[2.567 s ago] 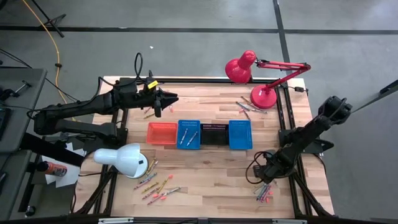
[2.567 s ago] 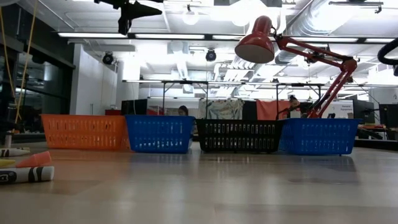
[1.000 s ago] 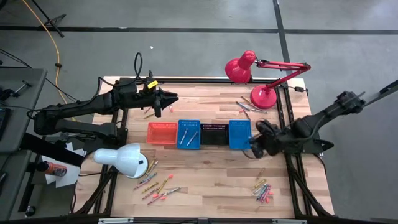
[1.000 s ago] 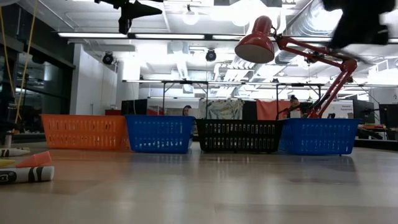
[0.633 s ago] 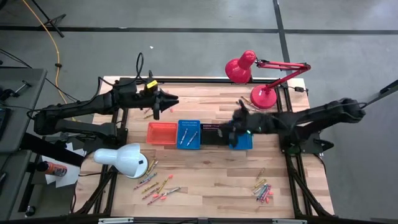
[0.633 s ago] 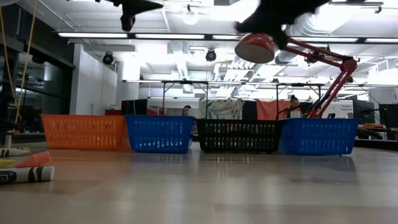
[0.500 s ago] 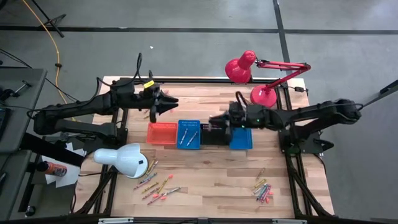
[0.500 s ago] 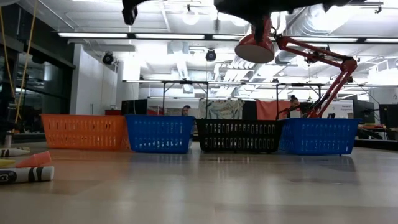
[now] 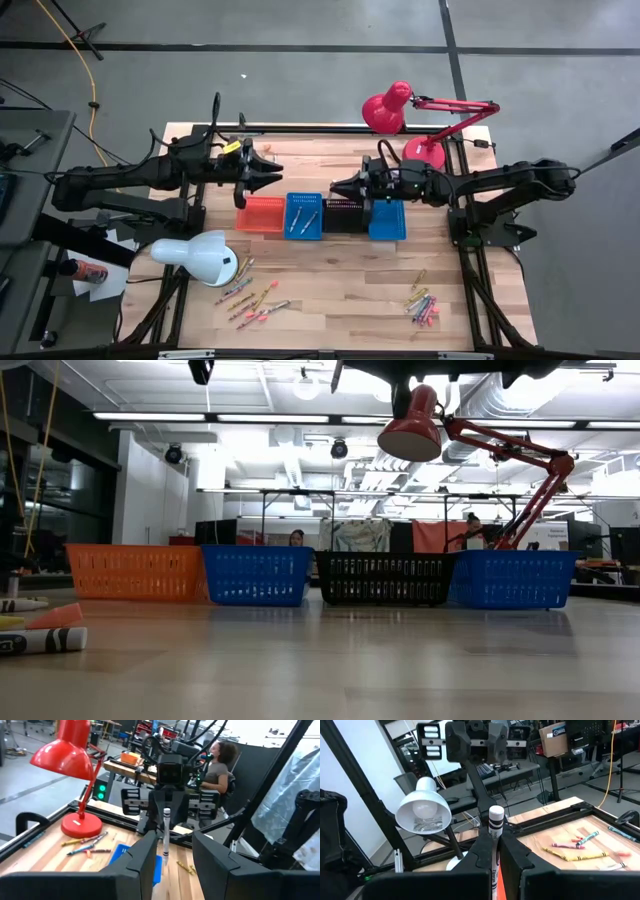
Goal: Sort crayons
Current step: Put the white crayon into the left blue bin
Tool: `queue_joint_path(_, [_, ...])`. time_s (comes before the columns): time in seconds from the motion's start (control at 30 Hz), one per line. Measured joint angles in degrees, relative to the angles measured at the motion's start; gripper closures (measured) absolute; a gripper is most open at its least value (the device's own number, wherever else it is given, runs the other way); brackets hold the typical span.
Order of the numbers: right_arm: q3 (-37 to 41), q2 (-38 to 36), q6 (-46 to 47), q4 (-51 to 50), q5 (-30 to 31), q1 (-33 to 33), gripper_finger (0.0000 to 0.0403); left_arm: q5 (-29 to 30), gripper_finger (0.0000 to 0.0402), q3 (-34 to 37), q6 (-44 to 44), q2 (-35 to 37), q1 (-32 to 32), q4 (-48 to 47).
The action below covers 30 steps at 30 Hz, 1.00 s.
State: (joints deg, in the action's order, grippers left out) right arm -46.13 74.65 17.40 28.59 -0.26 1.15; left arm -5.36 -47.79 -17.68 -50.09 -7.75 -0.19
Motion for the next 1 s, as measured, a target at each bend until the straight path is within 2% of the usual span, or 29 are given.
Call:
queue_joint_path(0.13, [-0.02,3.4,-0.85,-0.6,0.38,0.0,0.0402,0.58,0.0289,0.0,-0.19,-0.02,-0.02,0.02])
queue_joint_path(0.4, [-4.7,20.74,1.78,2.37,-1.31,0.0,0.0399,0.58,0.0289,0.0,-0.18,-0.04,-0.02,0.0])
queue_joint_path(0.6, [-9.61,30.76,6.46,2.35,-0.15,0.98,0.0375,0.58,0.0289,0.0,-0.18,-0.04,-0.02,-0.02])
queue_joint_path(0.87, [-11.61,31.83,9.43,1.11,0.0,2.8,0.0339,0.61,0.0289,0.0,-0.16,-0.04,-0.04,-0.02])
queue_joint_path(1.0, [-11.65,31.76,12.87,1.41,-2.01,3.73,0.0316,0.62,0.0289,0.0,-0.14,-0.04,-0.04,-0.09])
